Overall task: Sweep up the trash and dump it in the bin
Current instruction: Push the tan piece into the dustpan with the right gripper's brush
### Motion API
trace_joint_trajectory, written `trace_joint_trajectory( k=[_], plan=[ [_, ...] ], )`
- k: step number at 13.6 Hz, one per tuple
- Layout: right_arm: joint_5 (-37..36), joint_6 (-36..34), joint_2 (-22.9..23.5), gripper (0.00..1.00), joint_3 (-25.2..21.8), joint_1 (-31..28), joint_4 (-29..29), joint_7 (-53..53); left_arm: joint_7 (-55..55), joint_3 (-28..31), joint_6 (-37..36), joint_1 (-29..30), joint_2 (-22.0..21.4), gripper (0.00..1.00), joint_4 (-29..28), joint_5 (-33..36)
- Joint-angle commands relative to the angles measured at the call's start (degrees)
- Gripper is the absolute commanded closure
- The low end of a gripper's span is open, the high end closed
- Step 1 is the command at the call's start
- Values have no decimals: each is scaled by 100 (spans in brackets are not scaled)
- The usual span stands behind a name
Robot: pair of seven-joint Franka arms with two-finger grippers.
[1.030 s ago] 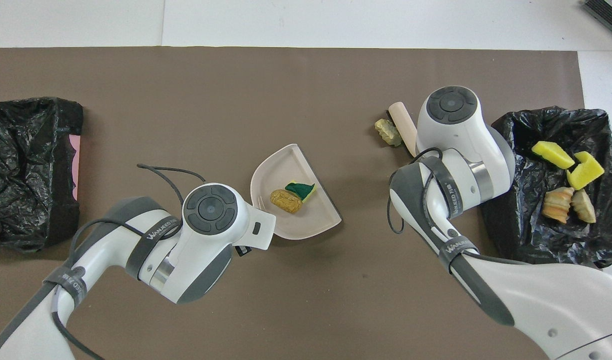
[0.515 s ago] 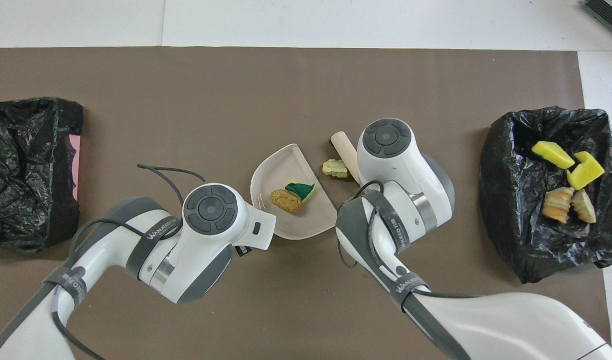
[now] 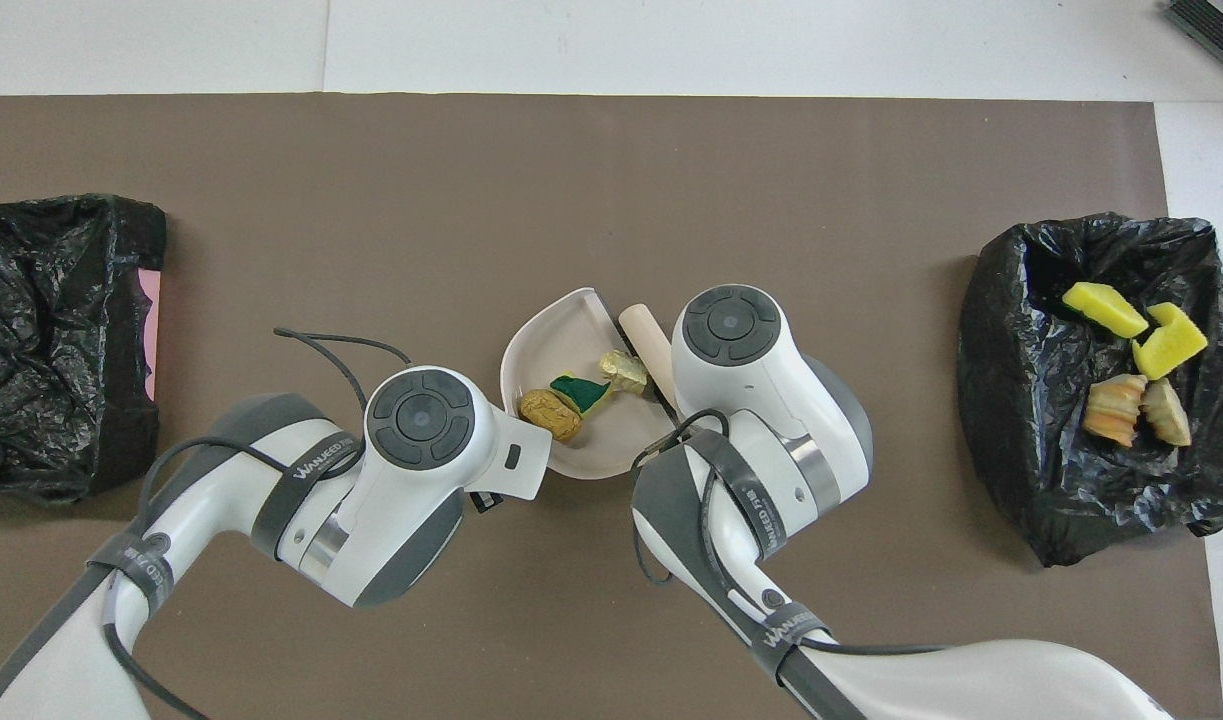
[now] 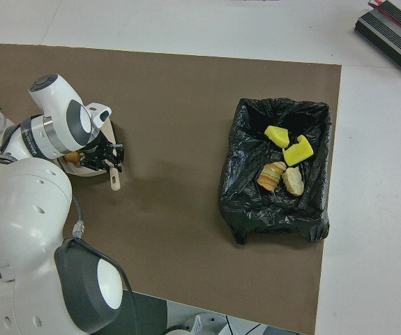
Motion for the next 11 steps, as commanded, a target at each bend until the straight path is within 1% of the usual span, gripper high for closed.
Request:
trace_joint_trajectory(
  k=[1,4,6,8,9,11],
  plan=[
    [321,44,-286,100,46,86,-290,303,179,-3,1,35,-53,100,-35,-46],
    [700,35,-515,100,46,368,-624,473,417,-3,10,97,-44,100,-35,-46],
    [727,18,-568,100,46,527,-643,578,479,-3,10,97,-44,100,-26,-46],
    [727,18,-559,100,28,449,-625,579,514,-3,10,97,-44,100,-26,-46],
    [718,9,-585,100,-15,309,-591,544,697,5,10,97,-44,100,-26,-46],
    [674,-166,-664,100,-16,-104,-547,517,1285,207,27,97,-18,100,0,-46]
  ],
)
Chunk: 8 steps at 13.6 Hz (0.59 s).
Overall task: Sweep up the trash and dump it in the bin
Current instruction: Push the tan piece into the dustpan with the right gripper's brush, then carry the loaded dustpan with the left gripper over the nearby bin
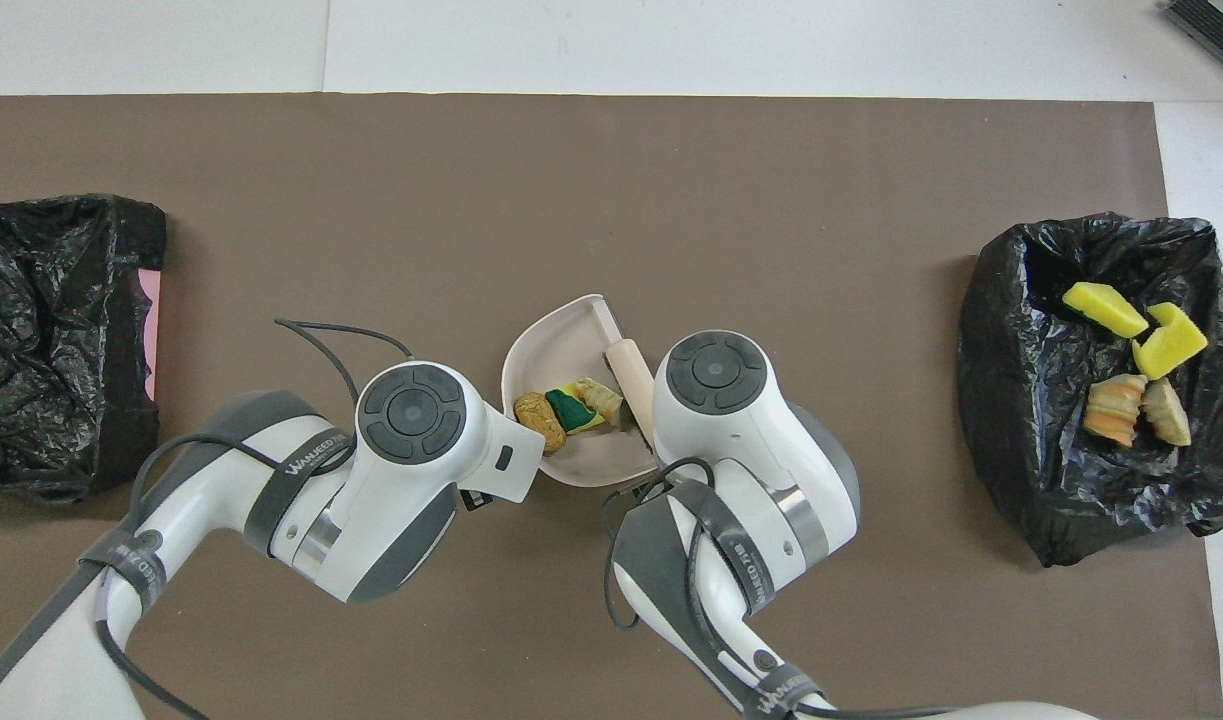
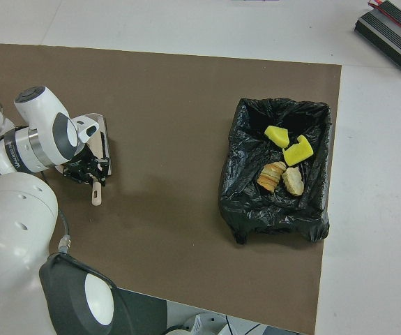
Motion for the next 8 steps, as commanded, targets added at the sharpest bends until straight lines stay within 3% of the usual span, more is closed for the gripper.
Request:
trace_joint_trajectory(
  k=[1,4,8],
  plan=[
    [64,-208,-248,100,13,-528,-52,-146,657,131,28,58,-9,100,6,-46],
    [37,-401,-423,100,13,-880,-52,-190,1358,384,20,49,-70,100,50,-46],
    [37,-710,-652,100,13,-837,-113,116,2344,1043,-156,14,-491,100,58,-46]
  ],
)
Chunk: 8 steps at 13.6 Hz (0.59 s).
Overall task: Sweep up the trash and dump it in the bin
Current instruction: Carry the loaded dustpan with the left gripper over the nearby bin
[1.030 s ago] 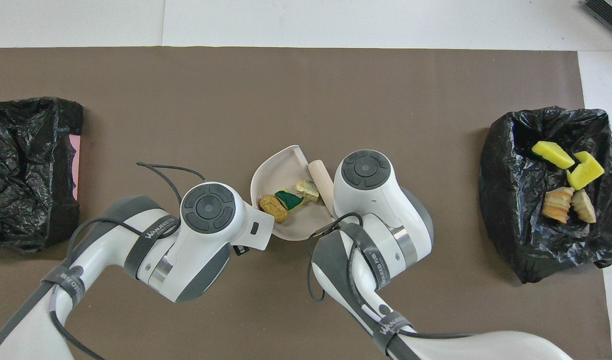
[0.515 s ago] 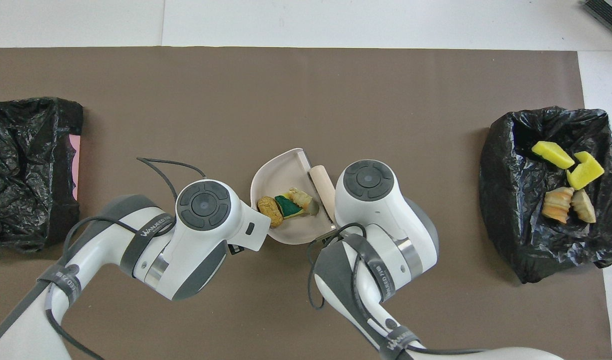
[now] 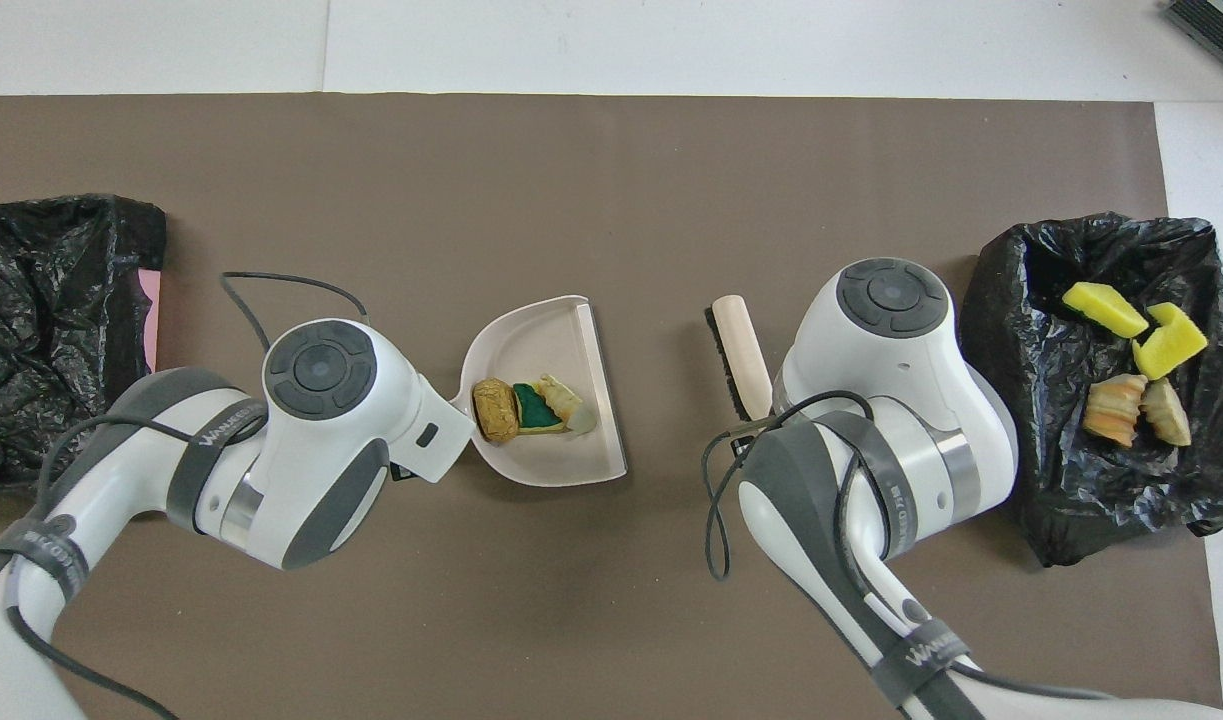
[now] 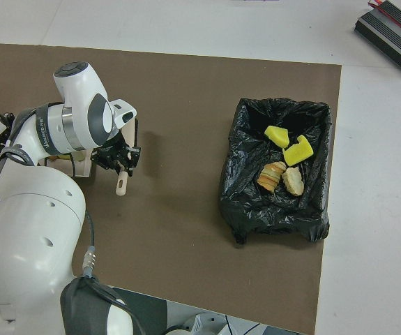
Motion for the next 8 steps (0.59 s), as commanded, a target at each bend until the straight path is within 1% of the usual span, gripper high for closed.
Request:
trace_joint_trajectory(
  k=[1,4,6,8],
  plan=[
    [30,-71,-224,100,46,76,-154,402,698,504,-197,-18,-460,100,-31,-48],
    [30,-62,-374,100,64,611,-285,1166,1691,1356,-495,-18,-882,100,39,-48],
    [179,8,-471,100,90,893,-365,1729,2263,2050,-881,-18,-910,100,372,-48],
    [388,43,-462,100,99,1341,-339,2361,2747,2753,-1033,-10,-901,100,715,-56]
  ],
)
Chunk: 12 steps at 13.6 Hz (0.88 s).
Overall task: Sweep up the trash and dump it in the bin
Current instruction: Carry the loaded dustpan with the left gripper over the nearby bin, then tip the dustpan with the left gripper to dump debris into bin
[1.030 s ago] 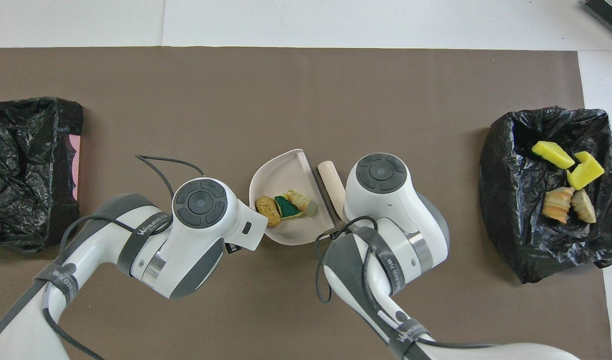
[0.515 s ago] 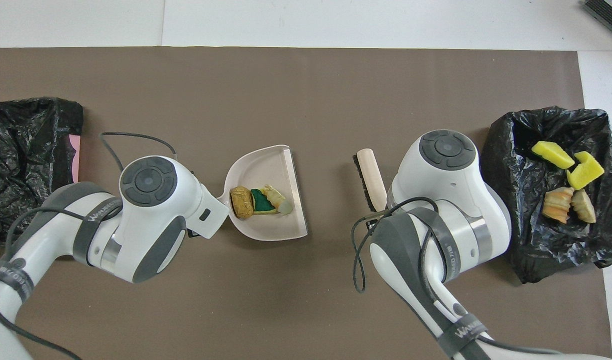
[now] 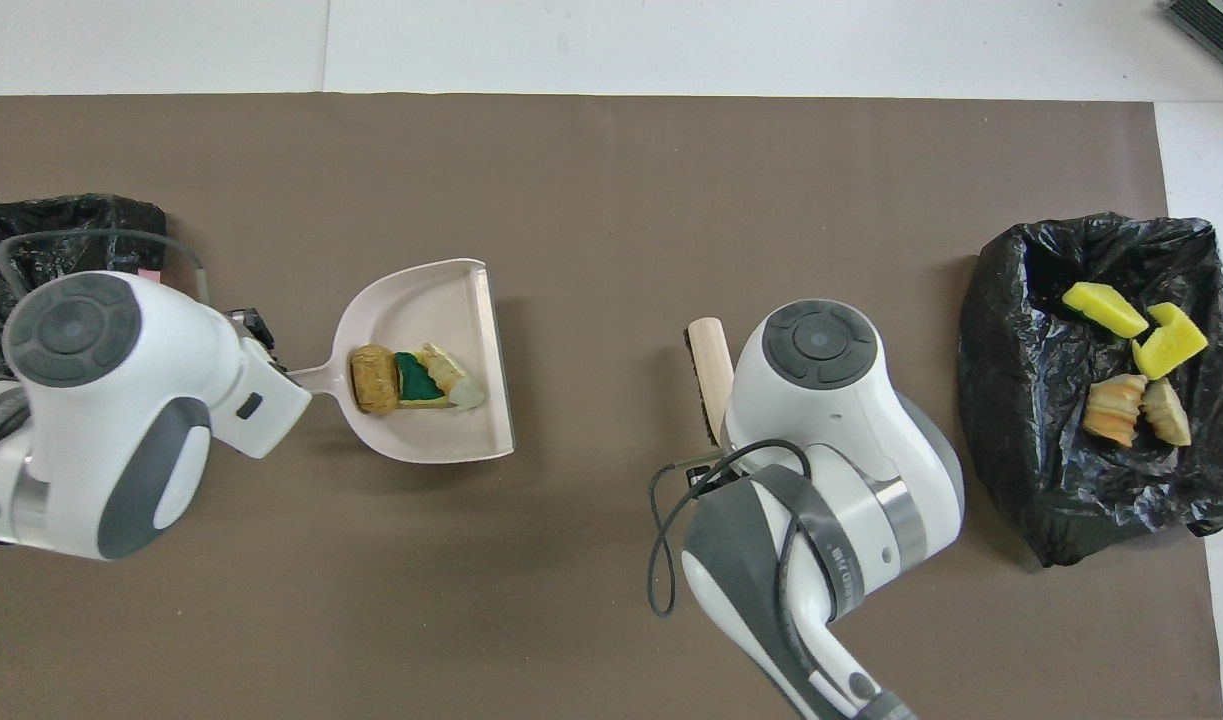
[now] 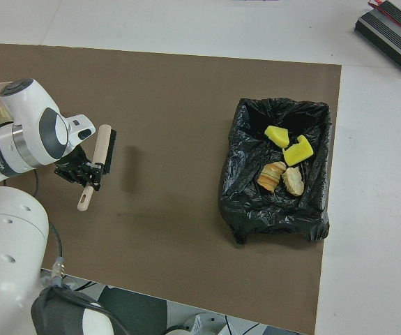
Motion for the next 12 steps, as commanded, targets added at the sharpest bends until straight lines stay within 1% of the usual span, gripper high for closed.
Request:
trace_joint_trajectory(
  k=[1,2,4,6,9,11,12],
  plan=[
    [490,169,-167,100,16,426,-147,781,595,784,-245,-24,-8,100,432,-58],
    [605,248,-150,100,16,663,-138,1011,797,1065,-245,-16,9,100,537,-67],
    [633,345,-80,100,16,1024,-129,1267,1017,1741,-245,-7,71,100,757,-408],
    [642,573,131,100,16,1323,-120,1495,1806,2305,-288,2,342,100,1221,-541],
    [642,943,395,100,16,1544,-138,1567,2537,2781,-166,28,807,100,1767,-253],
    [650,1197,623,100,16,1719,-155,1750,2723,2861,87,124,1063,100,2075,221],
    [650,1285,659,100,16,1746,-164,1882,2680,2861,298,160,1099,100,2111,571]
  ],
)
